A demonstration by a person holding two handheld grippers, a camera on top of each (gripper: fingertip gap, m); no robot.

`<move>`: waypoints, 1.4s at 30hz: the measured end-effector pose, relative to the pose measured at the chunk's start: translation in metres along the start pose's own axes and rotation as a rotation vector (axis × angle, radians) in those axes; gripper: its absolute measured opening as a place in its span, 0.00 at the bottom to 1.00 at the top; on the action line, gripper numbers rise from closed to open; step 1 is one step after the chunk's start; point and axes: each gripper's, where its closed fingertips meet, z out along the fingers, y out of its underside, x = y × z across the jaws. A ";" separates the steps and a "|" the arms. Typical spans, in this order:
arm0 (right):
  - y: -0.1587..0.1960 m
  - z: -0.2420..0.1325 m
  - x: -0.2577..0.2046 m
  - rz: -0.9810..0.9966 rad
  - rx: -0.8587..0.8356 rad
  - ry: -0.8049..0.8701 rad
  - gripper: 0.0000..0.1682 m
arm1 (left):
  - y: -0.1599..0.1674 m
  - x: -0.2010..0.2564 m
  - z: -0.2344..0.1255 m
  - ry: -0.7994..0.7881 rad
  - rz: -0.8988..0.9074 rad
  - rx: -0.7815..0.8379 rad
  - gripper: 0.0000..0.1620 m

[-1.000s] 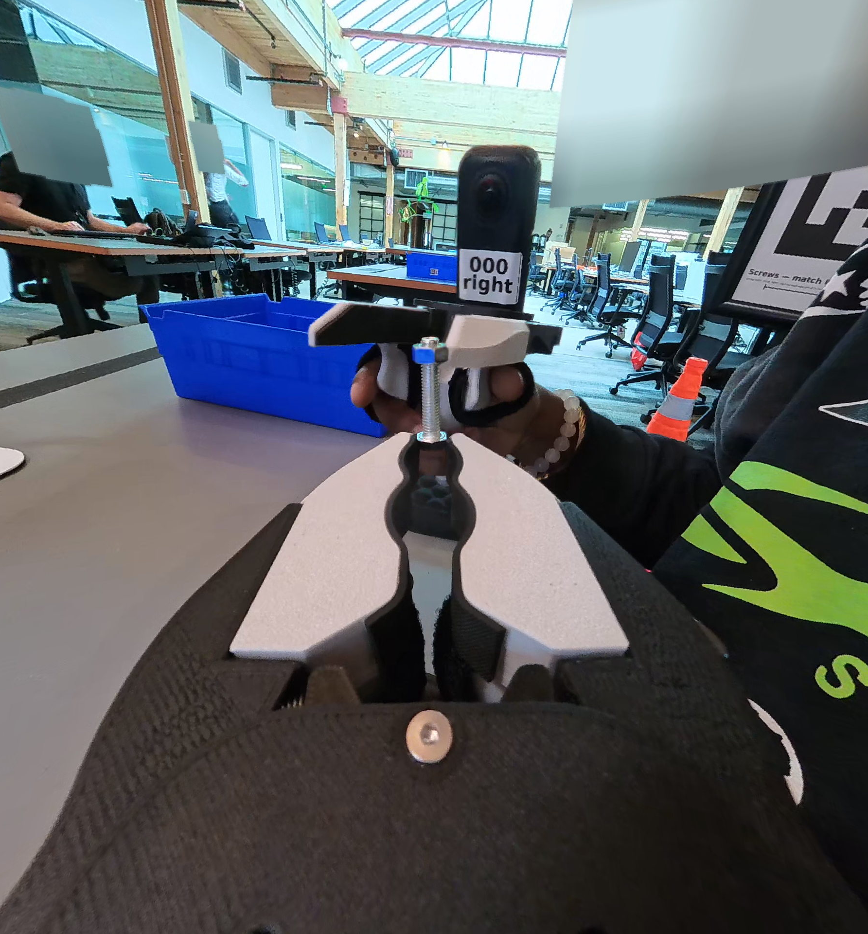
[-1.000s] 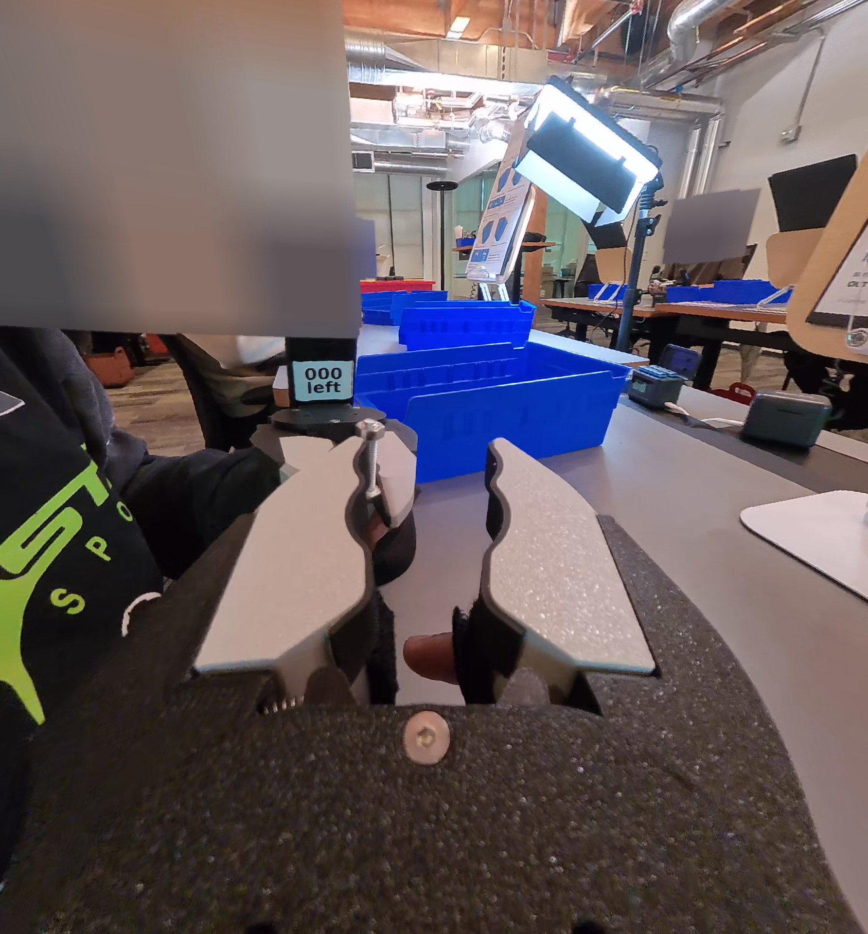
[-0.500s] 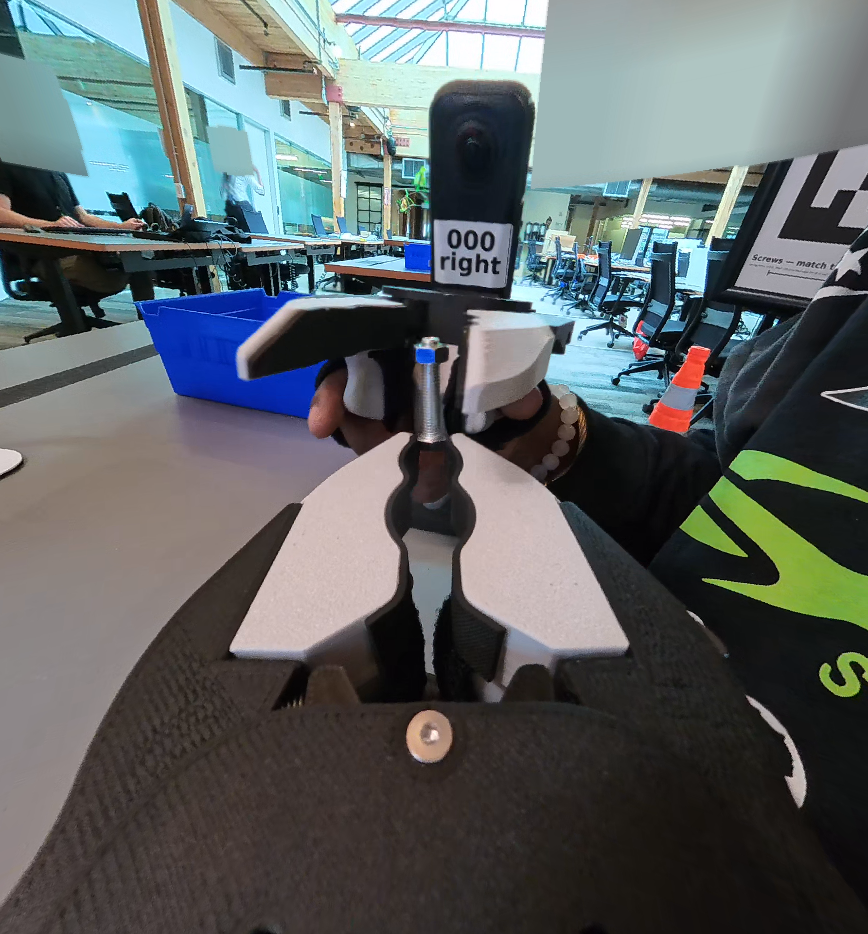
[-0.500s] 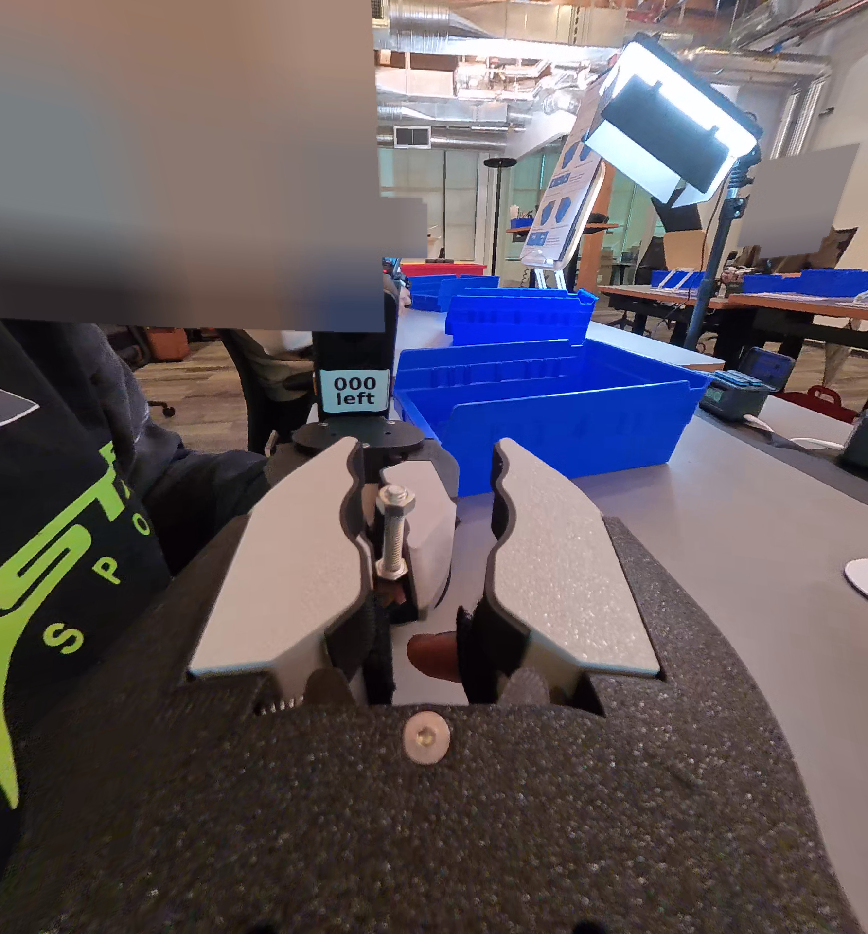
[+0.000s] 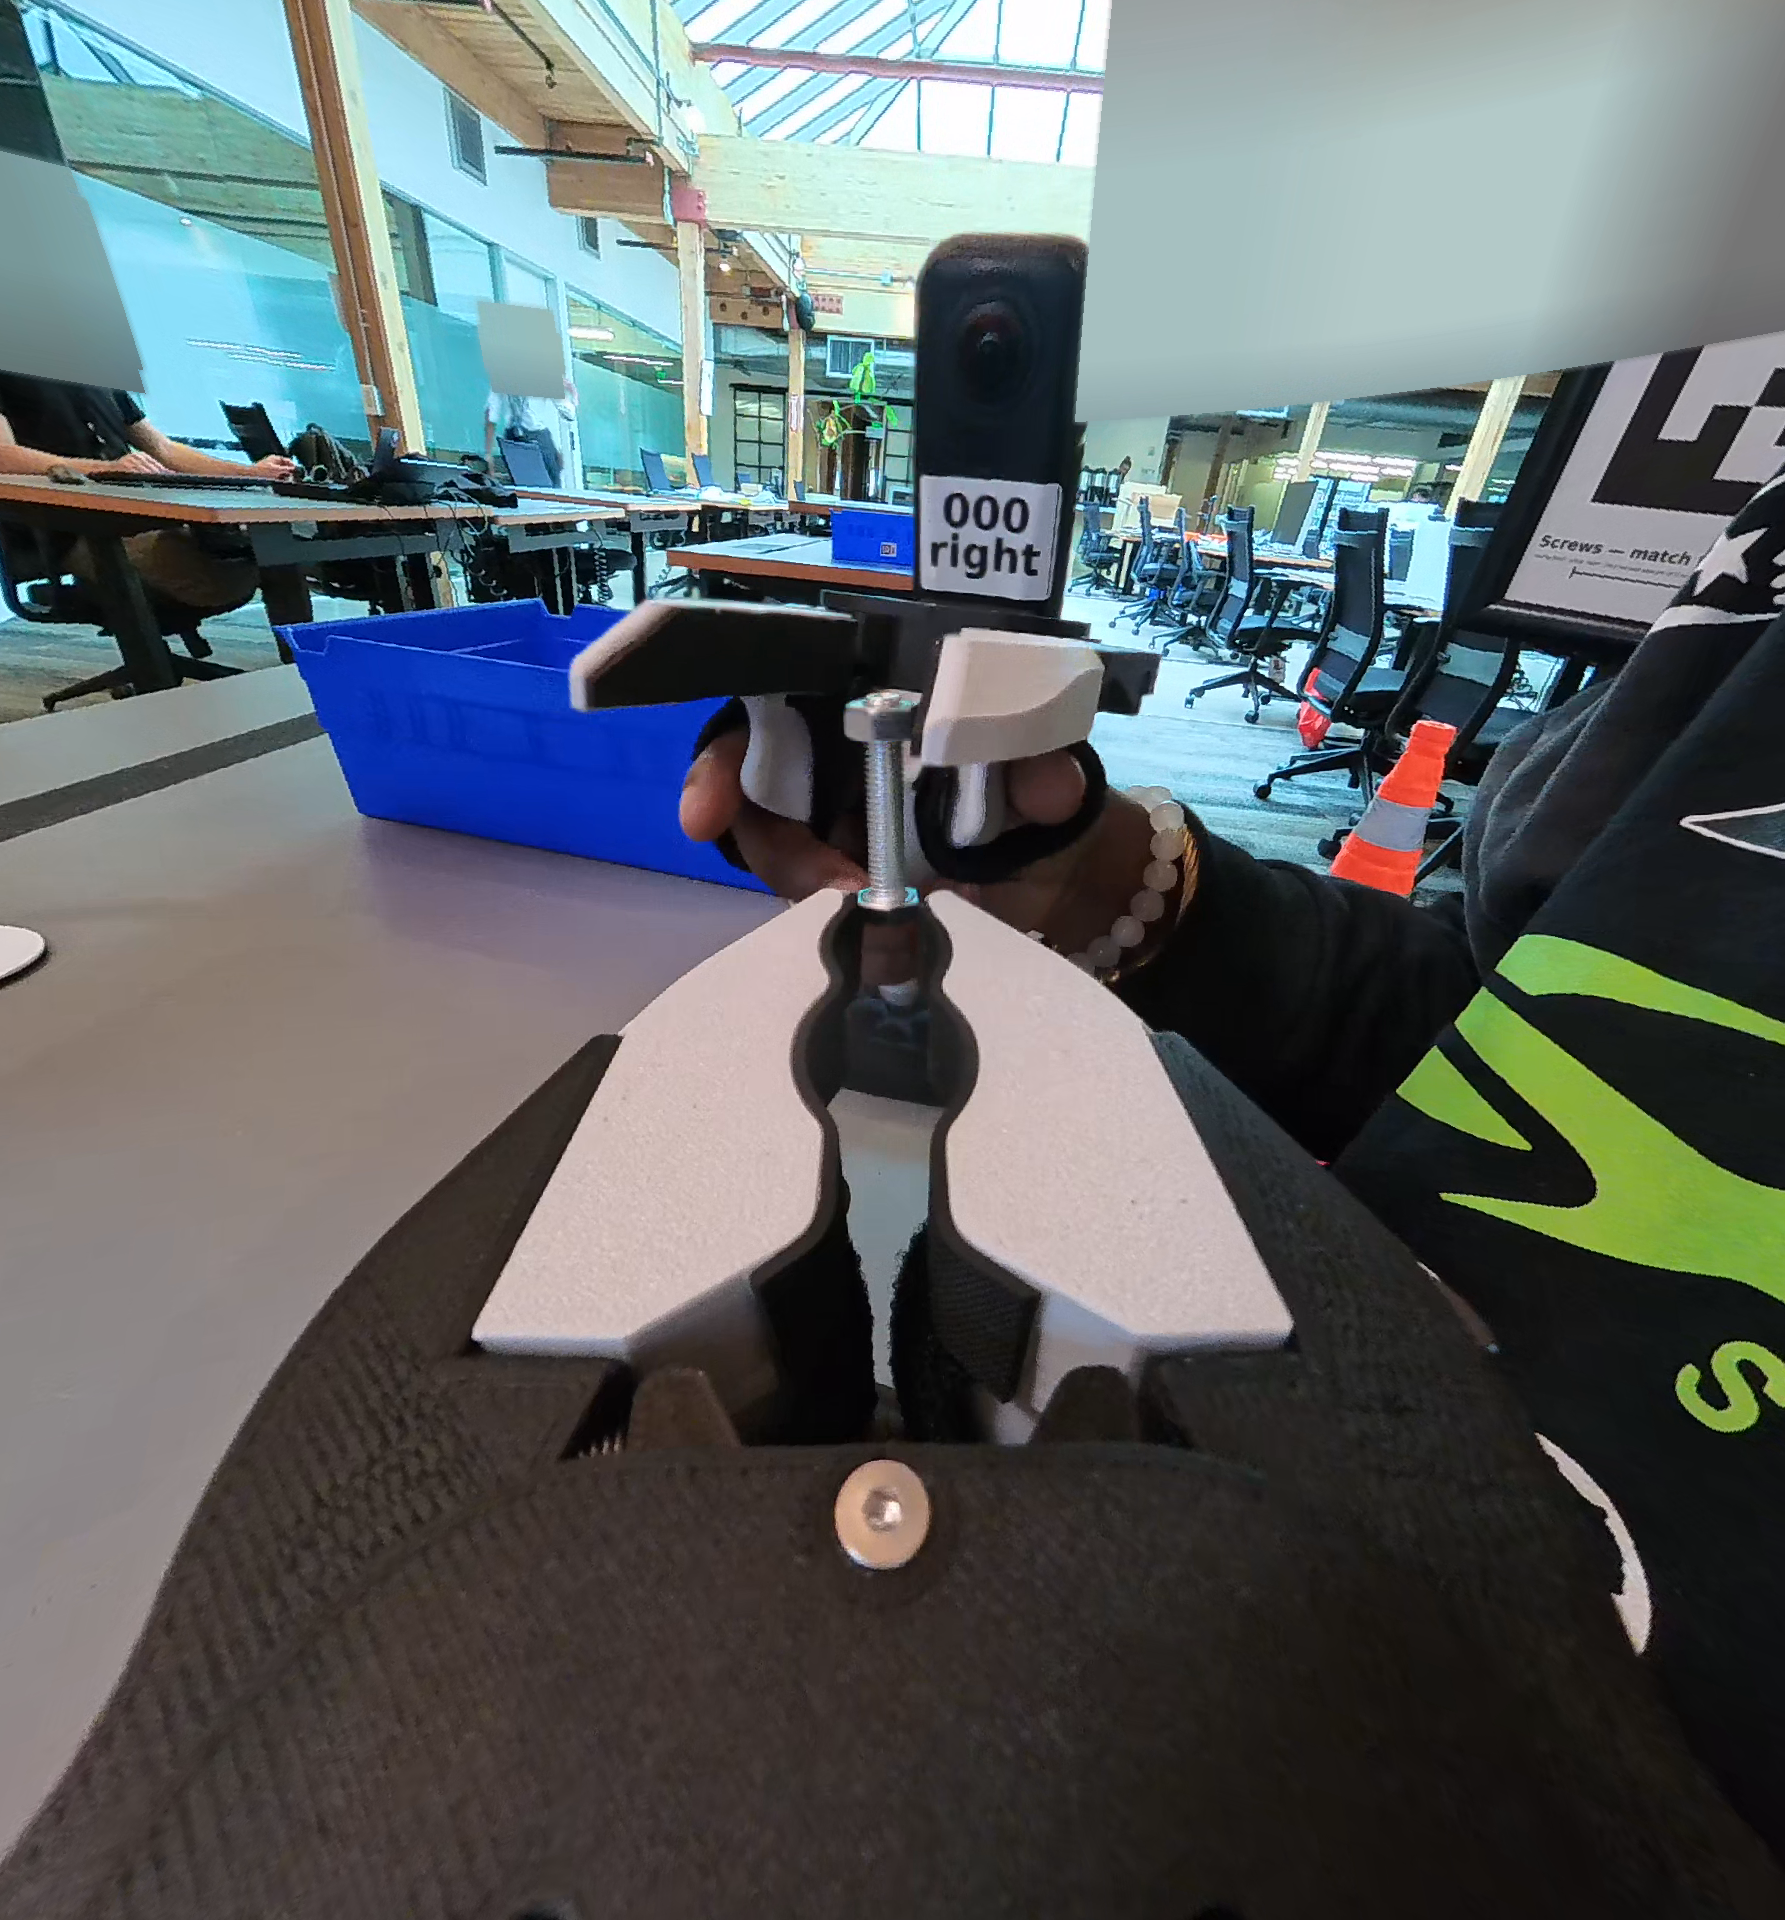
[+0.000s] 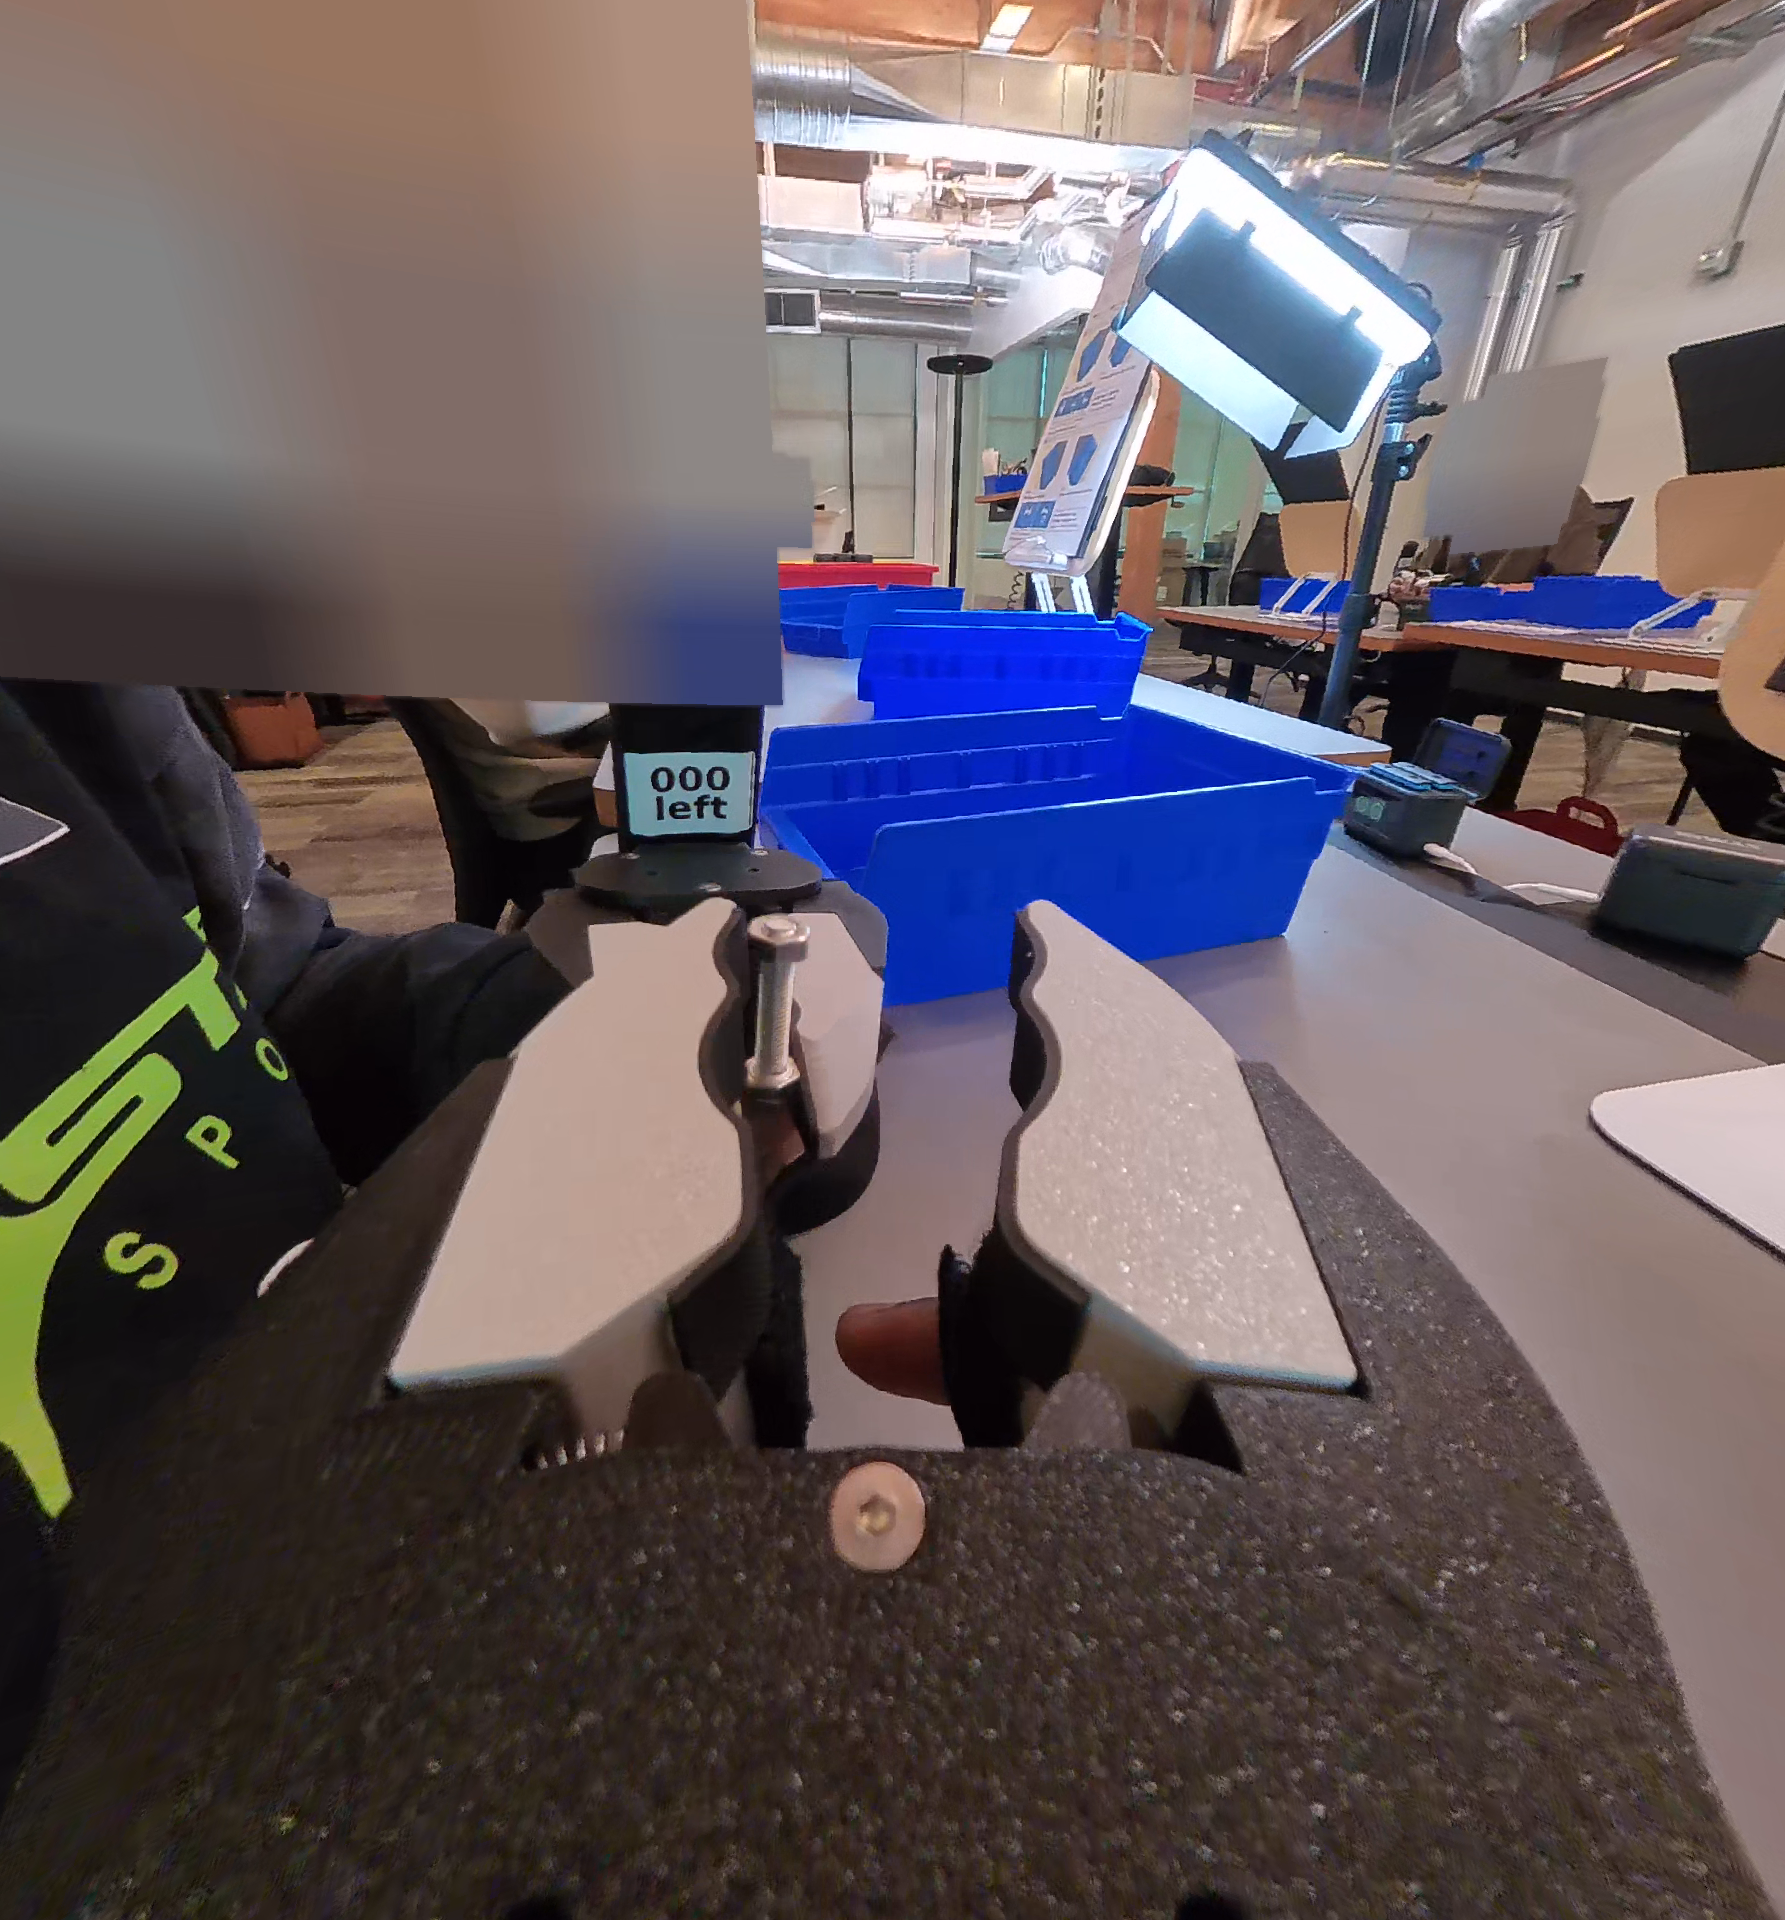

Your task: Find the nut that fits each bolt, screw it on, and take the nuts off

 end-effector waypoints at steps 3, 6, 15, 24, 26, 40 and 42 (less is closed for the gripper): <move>-0.001 -0.008 0.002 -0.003 0.002 0.016 0.29 | 0.000 0.000 0.000 -0.002 -0.001 0.001 0.06; -0.002 -0.017 0.006 -0.005 0.006 0.042 0.28 | -0.001 0.000 0.000 0.000 -0.002 0.004 0.06; -0.002 0.003 -0.008 0.005 0.016 -0.033 0.29 | -0.001 -0.001 0.000 -0.003 -0.001 0.002 0.06; 0.005 0.032 -0.009 0.003 -0.029 -0.060 0.30 | 0.001 0.001 0.001 0.001 0.012 -0.006 0.06; 0.004 0.028 -0.006 0.005 -0.025 -0.047 0.30 | 0.000 0.001 0.001 0.000 0.011 -0.005 0.06; -0.001 -0.009 0.003 -0.007 -0.003 0.020 0.30 | -0.001 -0.001 0.000 -0.003 0.000 0.004 0.06; -0.002 -0.012 0.002 -0.008 0.002 0.023 0.29 | -0.001 0.000 0.000 -0.002 0.002 0.004 0.06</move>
